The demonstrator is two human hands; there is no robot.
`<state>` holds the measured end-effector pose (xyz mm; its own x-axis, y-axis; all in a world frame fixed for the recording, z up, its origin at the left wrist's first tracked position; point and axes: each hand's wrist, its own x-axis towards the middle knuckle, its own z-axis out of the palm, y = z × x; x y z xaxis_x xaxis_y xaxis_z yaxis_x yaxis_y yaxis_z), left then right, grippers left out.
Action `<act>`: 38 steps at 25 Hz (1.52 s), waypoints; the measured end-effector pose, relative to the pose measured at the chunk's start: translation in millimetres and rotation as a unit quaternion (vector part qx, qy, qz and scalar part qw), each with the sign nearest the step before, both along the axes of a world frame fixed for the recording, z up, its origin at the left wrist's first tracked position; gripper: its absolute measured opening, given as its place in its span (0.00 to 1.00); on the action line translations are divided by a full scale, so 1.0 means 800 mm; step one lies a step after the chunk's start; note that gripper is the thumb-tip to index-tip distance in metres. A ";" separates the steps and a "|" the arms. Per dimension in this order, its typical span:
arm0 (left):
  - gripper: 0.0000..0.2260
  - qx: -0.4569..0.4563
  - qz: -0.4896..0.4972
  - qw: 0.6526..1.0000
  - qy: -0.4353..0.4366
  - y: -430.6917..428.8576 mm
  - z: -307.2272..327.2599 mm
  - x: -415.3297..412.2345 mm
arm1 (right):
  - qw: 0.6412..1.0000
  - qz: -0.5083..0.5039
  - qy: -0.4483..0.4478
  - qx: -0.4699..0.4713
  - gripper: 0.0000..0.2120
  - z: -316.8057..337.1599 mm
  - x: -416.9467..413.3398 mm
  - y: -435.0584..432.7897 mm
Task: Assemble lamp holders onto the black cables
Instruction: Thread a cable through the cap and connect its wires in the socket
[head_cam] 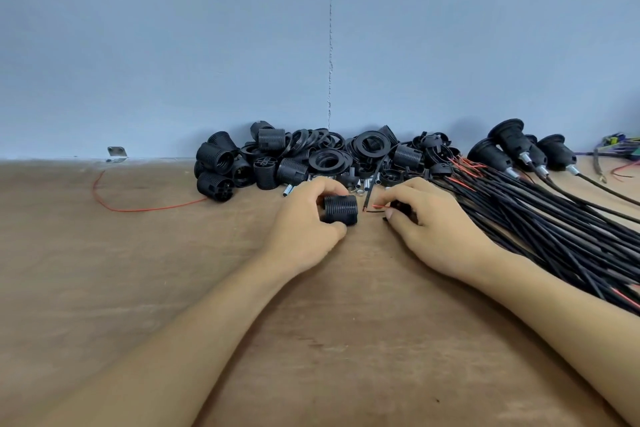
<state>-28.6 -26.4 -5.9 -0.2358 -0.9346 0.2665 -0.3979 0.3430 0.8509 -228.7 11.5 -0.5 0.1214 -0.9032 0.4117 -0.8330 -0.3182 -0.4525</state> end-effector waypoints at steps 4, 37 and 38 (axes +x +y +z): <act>0.21 -0.031 0.000 0.999 0.009 -0.002 -0.001 0.005 | 0.999 0.018 0.010 -0.026 0.06 0.002 0.001 0.004; 0.21 -0.098 -0.080 0.992 -0.015 0.008 -0.004 0.002 | 0.990 0.047 -0.127 0.047 0.12 0.011 0.007 0.010; 0.21 -0.099 -0.080 0.992 -0.015 0.008 -0.004 0.002 | 0.989 0.047 -0.128 0.049 0.12 0.012 0.008 0.010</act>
<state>-26.9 -20.1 -9.3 -0.3876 -0.8148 0.4311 -0.3488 0.5625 0.7496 -222.7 19.8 9.0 0.1086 -0.9302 0.3506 -0.6556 -0.3321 -0.6781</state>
